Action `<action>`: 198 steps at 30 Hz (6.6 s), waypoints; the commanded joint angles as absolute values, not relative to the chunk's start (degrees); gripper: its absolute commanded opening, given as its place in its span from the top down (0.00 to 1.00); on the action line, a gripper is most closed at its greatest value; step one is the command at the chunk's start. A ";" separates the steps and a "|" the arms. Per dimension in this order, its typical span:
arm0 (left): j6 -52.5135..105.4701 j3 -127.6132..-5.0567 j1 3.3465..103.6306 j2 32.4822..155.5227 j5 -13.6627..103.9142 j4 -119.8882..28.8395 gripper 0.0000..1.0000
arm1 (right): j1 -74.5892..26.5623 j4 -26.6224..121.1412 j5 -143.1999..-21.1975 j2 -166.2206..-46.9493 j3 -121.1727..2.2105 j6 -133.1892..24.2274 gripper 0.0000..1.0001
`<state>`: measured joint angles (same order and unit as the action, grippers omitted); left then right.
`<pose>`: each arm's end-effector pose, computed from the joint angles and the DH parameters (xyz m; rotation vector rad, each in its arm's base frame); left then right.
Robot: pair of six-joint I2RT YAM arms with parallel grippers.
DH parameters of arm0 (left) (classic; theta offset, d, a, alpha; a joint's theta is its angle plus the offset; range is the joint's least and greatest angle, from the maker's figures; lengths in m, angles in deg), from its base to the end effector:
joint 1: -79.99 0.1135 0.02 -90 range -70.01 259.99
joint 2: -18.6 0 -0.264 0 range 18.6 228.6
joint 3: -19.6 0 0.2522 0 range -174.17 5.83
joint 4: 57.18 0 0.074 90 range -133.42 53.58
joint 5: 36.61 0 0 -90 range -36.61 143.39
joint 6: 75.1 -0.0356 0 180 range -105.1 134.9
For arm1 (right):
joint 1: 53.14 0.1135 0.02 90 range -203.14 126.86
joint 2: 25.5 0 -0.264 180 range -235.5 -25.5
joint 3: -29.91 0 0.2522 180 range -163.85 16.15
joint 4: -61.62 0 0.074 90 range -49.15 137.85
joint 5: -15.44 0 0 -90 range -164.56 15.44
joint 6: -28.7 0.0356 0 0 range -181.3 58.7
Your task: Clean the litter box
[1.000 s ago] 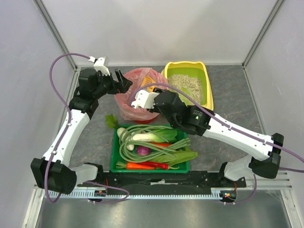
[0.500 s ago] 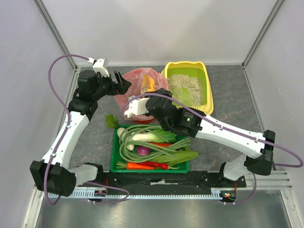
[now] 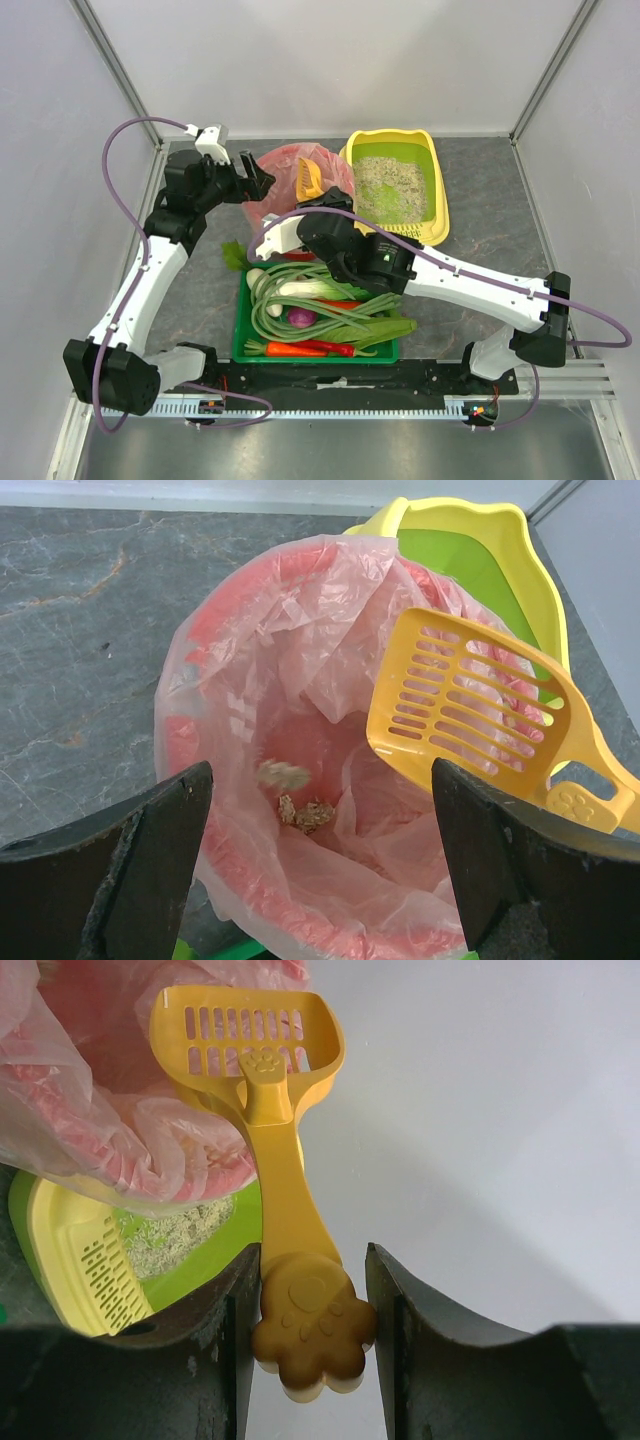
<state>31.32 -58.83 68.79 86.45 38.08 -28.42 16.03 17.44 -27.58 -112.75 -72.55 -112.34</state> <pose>0.2643 -0.0619 0.3705 0.0987 1.9157 -0.5792 0.1441 0.3054 0.3958 -1.4040 1.3684 -0.6387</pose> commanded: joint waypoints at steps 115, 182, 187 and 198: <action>26.32 -63.42 69.79 86.36 46.53 -26.46 0.02 | -29.94 34.49 -49.94 -127.99 -55.58 -52.77 1.00; 28.26 -63.51 69.79 86.89 43.54 -27.25 0.03 | -28.62 36.79 -47.64 -119.99 -48.27 -54.35 1.00; 27.99 -63.69 69.79 87.06 43.63 -27.07 0.03 | -28.62 45.65 -51.21 -112.97 -42.48 -53.04 1.00; 28.87 -63.25 69.88 87.41 43.11 -27.78 0.03 | -28.62 44.60 -47.47 -102.85 -40.63 -56.63 1.00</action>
<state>27.26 -61.17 69.42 87.46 44.06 -25.90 -28.52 41.02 -48.91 -107.46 -41.41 -55.60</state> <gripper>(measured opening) 0.974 0.504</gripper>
